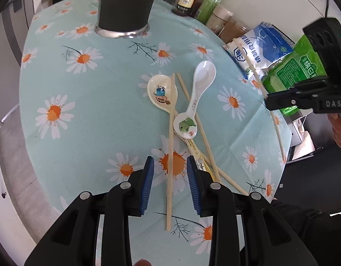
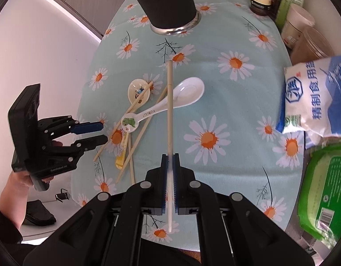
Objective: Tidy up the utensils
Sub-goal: 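Close the left tool on another wooden chopstick, then lift both chopsticks up over the black holder with both tools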
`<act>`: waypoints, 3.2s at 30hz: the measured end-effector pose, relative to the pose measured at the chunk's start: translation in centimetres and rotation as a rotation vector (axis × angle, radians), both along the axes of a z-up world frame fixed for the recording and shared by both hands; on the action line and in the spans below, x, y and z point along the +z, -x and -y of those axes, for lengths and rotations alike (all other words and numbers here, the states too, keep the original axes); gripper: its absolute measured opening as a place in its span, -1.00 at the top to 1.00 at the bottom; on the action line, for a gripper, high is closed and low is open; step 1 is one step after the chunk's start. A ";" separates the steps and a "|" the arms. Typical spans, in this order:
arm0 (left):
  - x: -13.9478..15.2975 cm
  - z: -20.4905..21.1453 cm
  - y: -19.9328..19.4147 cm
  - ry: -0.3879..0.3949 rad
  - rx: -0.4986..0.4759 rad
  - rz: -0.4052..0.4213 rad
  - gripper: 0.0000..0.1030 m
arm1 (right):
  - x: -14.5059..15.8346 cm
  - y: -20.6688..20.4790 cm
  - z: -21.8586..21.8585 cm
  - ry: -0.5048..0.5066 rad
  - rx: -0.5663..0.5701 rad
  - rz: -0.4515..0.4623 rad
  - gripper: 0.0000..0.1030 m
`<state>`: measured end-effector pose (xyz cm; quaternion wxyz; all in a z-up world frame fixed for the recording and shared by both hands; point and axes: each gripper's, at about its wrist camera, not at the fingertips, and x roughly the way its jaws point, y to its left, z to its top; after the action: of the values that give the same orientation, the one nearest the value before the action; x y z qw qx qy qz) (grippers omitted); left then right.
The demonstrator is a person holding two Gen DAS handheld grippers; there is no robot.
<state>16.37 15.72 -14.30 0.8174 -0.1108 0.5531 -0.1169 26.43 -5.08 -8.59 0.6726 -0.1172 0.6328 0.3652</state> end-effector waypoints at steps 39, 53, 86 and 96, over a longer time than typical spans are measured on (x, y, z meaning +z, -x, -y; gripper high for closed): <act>-1.2 4.0 -4.6 -0.274 -0.025 -0.237 0.92 | -0.2 -2.6 2.8 -0.129 0.072 -0.053 0.89; 3.2 1.4 -3.0 -0.172 0.156 -0.091 0.92 | 1.0 -3.7 0.3 -0.190 0.134 -0.044 0.89; 17.0 -4.3 -11.2 0.099 0.420 0.595 0.93 | 10.7 -14.0 -8.0 -0.548 0.025 0.183 0.88; 19.9 -5.4 -14.2 0.054 0.482 0.775 0.92 | 16.2 -16.9 -8.9 -0.638 -0.033 0.376 0.88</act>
<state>30.60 21.13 5.63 0.9647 -0.2057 0.1616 0.0297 43.29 3.77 7.59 0.7856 0.0434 0.3543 0.5053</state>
